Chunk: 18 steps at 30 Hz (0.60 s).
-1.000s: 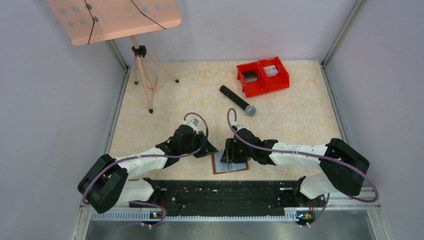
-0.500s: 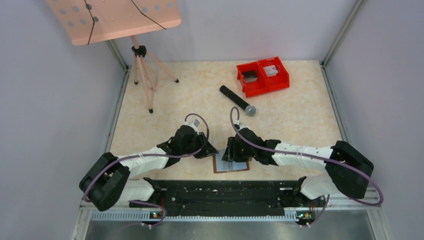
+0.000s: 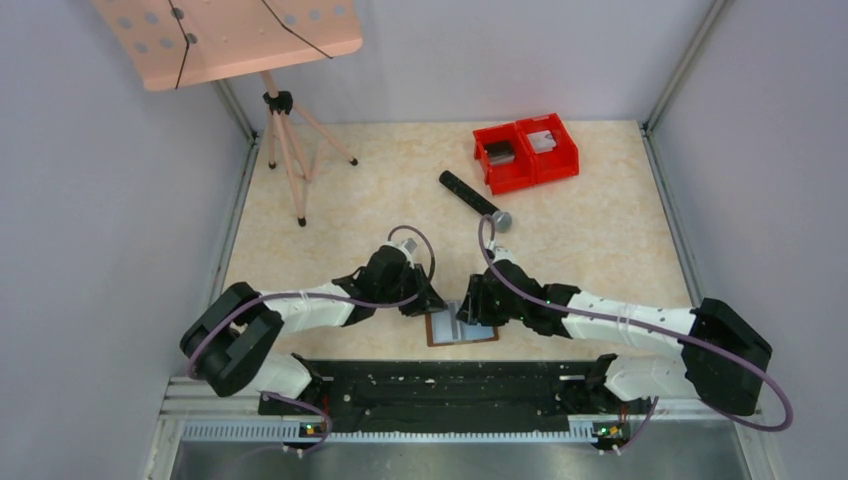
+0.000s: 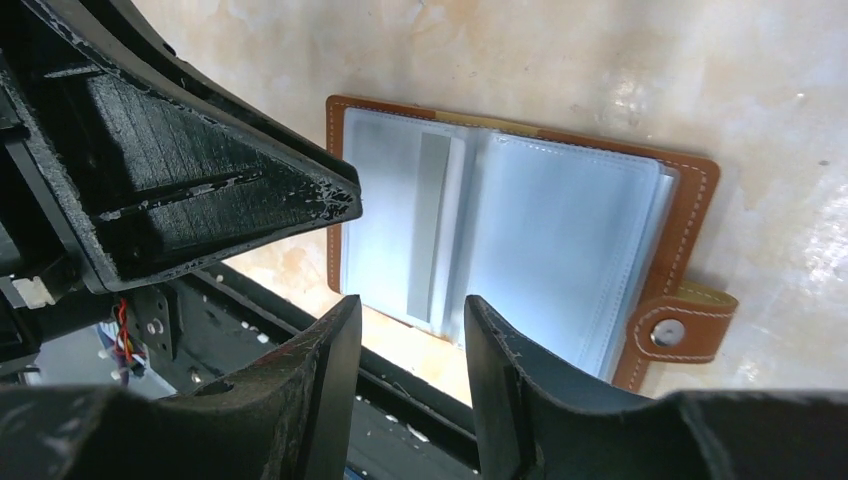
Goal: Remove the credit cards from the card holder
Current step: Remove the credit card from the card holder.
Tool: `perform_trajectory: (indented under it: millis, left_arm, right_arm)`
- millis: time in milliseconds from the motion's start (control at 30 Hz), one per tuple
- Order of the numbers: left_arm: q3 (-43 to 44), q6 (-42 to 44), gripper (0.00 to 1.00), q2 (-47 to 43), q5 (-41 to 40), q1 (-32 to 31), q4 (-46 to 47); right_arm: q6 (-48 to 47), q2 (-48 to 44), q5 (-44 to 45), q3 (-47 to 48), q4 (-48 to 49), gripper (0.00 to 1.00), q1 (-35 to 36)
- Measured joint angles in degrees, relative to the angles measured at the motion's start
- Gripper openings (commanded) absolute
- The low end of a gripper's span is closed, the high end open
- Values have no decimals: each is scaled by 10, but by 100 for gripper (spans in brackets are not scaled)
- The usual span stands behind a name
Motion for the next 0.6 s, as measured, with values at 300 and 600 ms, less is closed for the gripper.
perform_trajectory:
  millis: [300,600]
  left_arm:
    - [35,22,28,-84,-120,-1,-135]
    - [11,27,32,-272,-271,1,-238]
  right_arm:
    - [0,12,20,19,-23,55,8]
    - [0,115,74,123,-75,63,58]
